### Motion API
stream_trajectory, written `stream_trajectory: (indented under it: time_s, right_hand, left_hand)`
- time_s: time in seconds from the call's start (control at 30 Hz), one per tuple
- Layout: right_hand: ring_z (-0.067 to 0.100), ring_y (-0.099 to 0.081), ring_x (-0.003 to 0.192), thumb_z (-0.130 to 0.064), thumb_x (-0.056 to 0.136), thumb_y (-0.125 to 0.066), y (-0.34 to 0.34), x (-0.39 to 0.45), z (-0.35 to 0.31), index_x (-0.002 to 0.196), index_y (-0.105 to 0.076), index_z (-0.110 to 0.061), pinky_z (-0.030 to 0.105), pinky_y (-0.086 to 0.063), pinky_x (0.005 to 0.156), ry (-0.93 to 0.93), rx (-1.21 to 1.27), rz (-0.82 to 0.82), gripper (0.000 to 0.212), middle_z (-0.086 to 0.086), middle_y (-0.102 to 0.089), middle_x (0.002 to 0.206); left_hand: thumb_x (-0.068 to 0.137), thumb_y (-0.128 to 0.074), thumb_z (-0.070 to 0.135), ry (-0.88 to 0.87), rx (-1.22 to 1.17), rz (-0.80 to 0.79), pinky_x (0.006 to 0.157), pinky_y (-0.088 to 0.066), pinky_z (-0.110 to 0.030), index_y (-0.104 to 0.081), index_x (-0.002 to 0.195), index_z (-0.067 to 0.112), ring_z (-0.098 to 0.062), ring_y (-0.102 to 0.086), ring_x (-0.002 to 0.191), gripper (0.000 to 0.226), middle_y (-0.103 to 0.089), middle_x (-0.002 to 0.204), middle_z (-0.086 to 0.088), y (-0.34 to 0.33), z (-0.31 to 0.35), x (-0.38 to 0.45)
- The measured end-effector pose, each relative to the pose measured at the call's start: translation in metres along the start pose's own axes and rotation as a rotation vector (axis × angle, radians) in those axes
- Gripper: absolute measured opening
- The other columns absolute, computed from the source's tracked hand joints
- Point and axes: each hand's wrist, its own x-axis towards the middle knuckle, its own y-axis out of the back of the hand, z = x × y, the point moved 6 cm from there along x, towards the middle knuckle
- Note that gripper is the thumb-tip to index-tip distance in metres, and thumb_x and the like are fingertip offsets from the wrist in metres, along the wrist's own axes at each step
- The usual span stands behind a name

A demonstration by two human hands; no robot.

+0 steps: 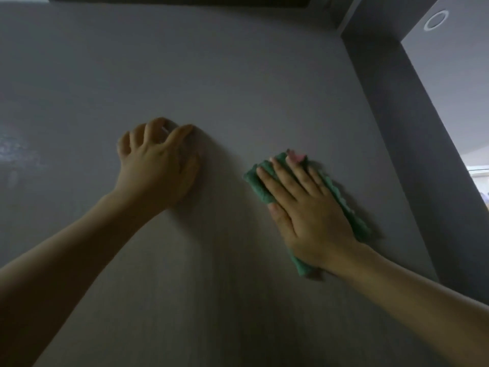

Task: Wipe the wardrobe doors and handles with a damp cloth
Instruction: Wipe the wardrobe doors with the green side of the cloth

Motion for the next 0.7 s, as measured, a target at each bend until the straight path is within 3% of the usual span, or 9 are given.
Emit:
stream_trajectory:
  time_s: [0.07, 0.13, 0.23, 0.33, 0.4, 0.47, 0.57, 0.63, 0.7]
  right_hand:
    - [0.025, -0.025, 0.143, -0.037, 0.098, -0.024, 0.002, 0.008, 0.015, 0.147, -0.028, -0.018, 0.043, -0.015, 0.117, 0.060, -0.017, -0.013, 0.053, 0.004, -0.033, 0.152]
    - [0.027, -0.024, 0.143, -0.040, 0.096, -0.018, 0.005, 0.034, 0.041, 0.148, -0.024, -0.017, 0.041, -0.012, 0.117, -0.105, -0.031, 0.026, 0.056, 0.005, -0.032, 0.153]
    - [0.029, -0.017, 0.145, -0.042, 0.093, -0.010, 0.000, 0.058, 0.045, 0.149, -0.025, -0.017, 0.044, -0.008, 0.117, -0.378, -0.028, 0.039, 0.063, 0.007, -0.026, 0.155]
    - [0.035, -0.030, 0.140, -0.037, 0.096, -0.023, -0.001, 0.034, -0.017, 0.143, -0.040, -0.012, 0.051, -0.020, 0.115, -0.118, -0.004, 0.082, 0.056, 0.011, -0.039, 0.149]
    - [0.027, -0.024, 0.143, -0.037, 0.098, -0.026, -0.004, 0.006, -0.044, 0.147, -0.033, -0.019, 0.047, -0.018, 0.116, 0.088, 0.007, -0.009, 0.053, 0.004, -0.032, 0.153]
    - [0.024, -0.024, 0.143, -0.037, 0.098, -0.027, -0.003, 0.007, -0.038, 0.147, -0.032, -0.021, 0.044, -0.017, 0.116, 0.162, 0.012, -0.027, 0.053, 0.002, -0.032, 0.153]
    - [0.029, -0.034, 0.139, -0.036, 0.096, -0.027, 0.000, 0.050, -0.008, 0.145, -0.037, -0.017, 0.045, -0.021, 0.114, -0.068, -0.032, 0.084, 0.053, 0.006, -0.041, 0.148]
    - [0.030, -0.028, 0.142, -0.040, 0.094, -0.017, -0.004, 0.073, -0.002, 0.147, -0.034, -0.017, 0.047, -0.017, 0.116, -0.279, -0.015, 0.078, 0.059, 0.006, -0.036, 0.151]
    - [0.032, -0.026, 0.142, -0.041, 0.094, -0.015, -0.007, 0.073, -0.026, 0.146, -0.035, -0.015, 0.048, -0.014, 0.117, -0.274, 0.004, 0.078, 0.061, 0.008, -0.035, 0.151]
  left_hand:
    - [0.083, -0.026, 0.060, -0.003, 0.006, -0.025, 0.114, -0.010, -0.051, -0.031, 0.148, 0.032, -0.033, -0.014, 0.140, 0.071, -0.024, 0.153, -0.008, -0.001, -0.005, 0.000]
    - [0.091, -0.032, 0.061, -0.019, 0.025, -0.020, 0.114, -0.011, -0.051, -0.029, 0.148, 0.033, -0.032, -0.013, 0.140, 0.064, -0.023, 0.154, -0.008, -0.003, -0.006, 0.001]
    - [0.081, -0.029, 0.065, -0.013, 0.033, -0.011, 0.113, -0.011, -0.049, -0.030, 0.148, 0.035, -0.031, -0.014, 0.139, 0.073, -0.023, 0.153, -0.007, -0.005, -0.006, 0.001]
    - [0.077, -0.026, 0.064, -0.012, 0.029, 0.001, 0.112, -0.012, -0.048, -0.030, 0.147, 0.036, -0.030, -0.015, 0.139, 0.075, -0.023, 0.152, -0.006, -0.007, -0.009, 0.001]
    - [0.079, -0.025, 0.065, -0.025, 0.033, 0.017, 0.111, -0.014, -0.048, -0.031, 0.146, 0.037, -0.031, -0.017, 0.137, 0.074, -0.025, 0.152, -0.005, -0.006, -0.011, 0.002]
    - [0.079, -0.023, 0.065, -0.038, 0.036, 0.010, 0.111, -0.014, -0.048, -0.031, 0.147, 0.038, -0.030, -0.018, 0.137, 0.073, -0.025, 0.152, -0.005, -0.006, -0.013, 0.003]
    - [0.080, -0.024, 0.062, -0.073, -0.015, 0.000, 0.111, -0.014, -0.046, -0.033, 0.147, 0.035, -0.028, -0.018, 0.138, 0.072, -0.028, 0.152, -0.003, -0.001, -0.017, 0.004]
    - [0.082, -0.028, 0.057, -0.111, -0.092, 0.023, 0.112, -0.015, -0.045, -0.036, 0.146, 0.030, -0.027, -0.022, 0.139, 0.069, -0.033, 0.151, -0.002, 0.006, -0.024, 0.004]
    - [0.084, -0.032, 0.051, -0.132, -0.132, 0.065, 0.112, -0.018, -0.045, -0.040, 0.144, 0.025, -0.028, -0.028, 0.138, 0.066, -0.037, 0.150, -0.005, 0.014, -0.035, 0.004]
